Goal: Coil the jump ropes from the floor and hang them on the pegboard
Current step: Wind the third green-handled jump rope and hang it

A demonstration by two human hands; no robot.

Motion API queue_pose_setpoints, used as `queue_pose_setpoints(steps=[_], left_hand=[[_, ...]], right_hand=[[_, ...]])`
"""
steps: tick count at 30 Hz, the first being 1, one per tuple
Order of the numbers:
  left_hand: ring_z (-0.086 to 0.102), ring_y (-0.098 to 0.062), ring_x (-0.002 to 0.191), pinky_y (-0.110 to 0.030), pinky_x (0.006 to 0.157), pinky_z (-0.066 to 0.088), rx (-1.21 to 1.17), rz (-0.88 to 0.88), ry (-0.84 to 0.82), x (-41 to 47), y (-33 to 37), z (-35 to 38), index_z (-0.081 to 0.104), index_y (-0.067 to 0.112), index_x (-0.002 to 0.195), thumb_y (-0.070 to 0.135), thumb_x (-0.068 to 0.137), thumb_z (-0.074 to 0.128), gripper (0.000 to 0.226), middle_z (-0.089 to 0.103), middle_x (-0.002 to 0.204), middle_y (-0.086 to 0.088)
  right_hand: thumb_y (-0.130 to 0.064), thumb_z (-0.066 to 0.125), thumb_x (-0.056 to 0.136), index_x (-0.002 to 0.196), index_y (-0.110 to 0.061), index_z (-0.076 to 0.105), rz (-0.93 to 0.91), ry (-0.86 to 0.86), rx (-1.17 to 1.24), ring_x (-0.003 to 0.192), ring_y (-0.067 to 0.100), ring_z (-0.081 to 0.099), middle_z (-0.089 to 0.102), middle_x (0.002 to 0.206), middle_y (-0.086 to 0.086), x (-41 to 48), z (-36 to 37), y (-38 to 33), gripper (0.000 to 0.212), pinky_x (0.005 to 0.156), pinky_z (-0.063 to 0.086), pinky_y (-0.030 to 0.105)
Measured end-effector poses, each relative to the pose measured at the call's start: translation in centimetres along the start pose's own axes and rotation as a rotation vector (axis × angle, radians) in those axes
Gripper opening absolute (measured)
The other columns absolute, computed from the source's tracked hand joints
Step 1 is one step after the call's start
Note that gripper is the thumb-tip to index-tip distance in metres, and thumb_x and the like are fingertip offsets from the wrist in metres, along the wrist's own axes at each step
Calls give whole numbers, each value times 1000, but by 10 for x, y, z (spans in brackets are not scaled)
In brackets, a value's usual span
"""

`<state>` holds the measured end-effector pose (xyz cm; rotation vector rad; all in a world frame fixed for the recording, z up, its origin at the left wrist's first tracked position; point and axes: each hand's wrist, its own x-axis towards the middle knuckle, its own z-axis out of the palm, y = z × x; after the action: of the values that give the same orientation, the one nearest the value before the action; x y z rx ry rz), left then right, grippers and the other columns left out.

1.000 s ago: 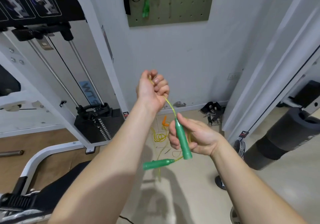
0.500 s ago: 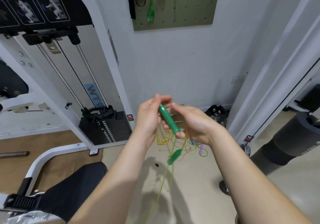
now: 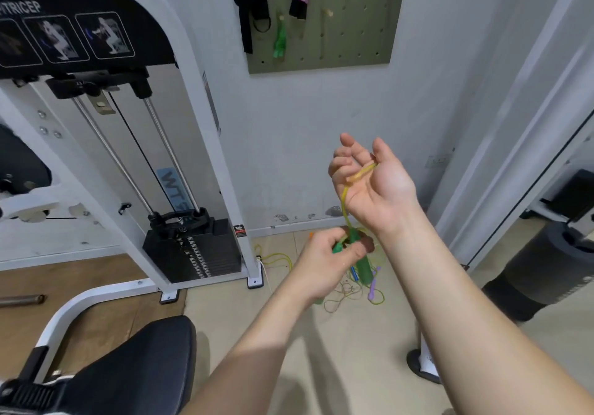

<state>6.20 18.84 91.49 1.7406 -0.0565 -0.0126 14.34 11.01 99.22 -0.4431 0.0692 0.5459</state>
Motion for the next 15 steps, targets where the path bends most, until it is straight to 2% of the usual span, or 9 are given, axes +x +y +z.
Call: queue_pose_setpoints(steps=[2, 4, 6, 8, 11, 13, 15], left_hand=[[39, -2, 44, -15, 42, 27, -216, -68, 40, 2, 5, 0, 61, 15, 77, 18, 96, 54, 21, 63, 57, 7], [37, -9, 46, -17, 40, 23, -429, -121, 145, 8, 12, -9, 61, 10, 82, 21, 94, 53, 18, 62, 61, -3], [42, -10, 48, -18, 40, 25, -594, -117, 227, 14, 19, -18, 62, 5, 94, 18, 95, 49, 19, 59, 62, -6], [50, -11, 52, -20, 45, 33, -678, -105, 281, 21, 25, -24, 61, 3, 99, 17, 98, 46, 20, 58, 65, -4], [55, -15, 63, -28, 65, 47, -645, -121, 313, 28, 31, -23, 62, 7, 90, 28, 100, 45, 29, 56, 67, -4], [56, -15, 61, -27, 63, 49, -629, -149, 338, 30, 35, -20, 63, 7, 89, 31, 100, 45, 32, 56, 67, -3], [55, -15, 64, -29, 67, 46, -606, -156, 372, 33, 40, -19, 65, 7, 92, 28, 101, 44, 31, 54, 70, -5]], right_hand=[[-52, 39, 97, 105, -3, 57, -19, 105, -153, 66, 22, 60, 58, 79, 13, 3, -2, -4, 52, 63, 53, 27], [-54, 47, 93, 106, -7, 59, 17, 184, -485, 79, 22, 61, 61, 86, 11, -3, -6, -8, 50, 75, 49, 31], [-42, 52, 94, 103, -8, 61, 44, 131, -839, 79, 20, 59, 59, 85, 10, -19, -13, -4, 35, 71, 47, 29], [-27, 51, 98, 107, -8, 65, 19, 21, -1118, 81, 19, 59, 61, 87, 10, -37, -21, 10, 26, 73, 50, 30], [-28, 47, 98, 122, -28, 57, -121, -30, -1396, 100, 19, 65, 69, 108, 5, -45, -30, 29, 26, 93, 52, 41], [-25, 45, 99, 133, -29, 49, -283, 29, -1732, 104, 21, 62, 68, 108, 3, -41, -34, 32, 34, 88, 49, 36], [-20, 45, 98, 129, -23, 50, -423, 55, -1922, 97, 27, 61, 68, 100, 5, -42, -35, 34, 31, 77, 46, 35]])
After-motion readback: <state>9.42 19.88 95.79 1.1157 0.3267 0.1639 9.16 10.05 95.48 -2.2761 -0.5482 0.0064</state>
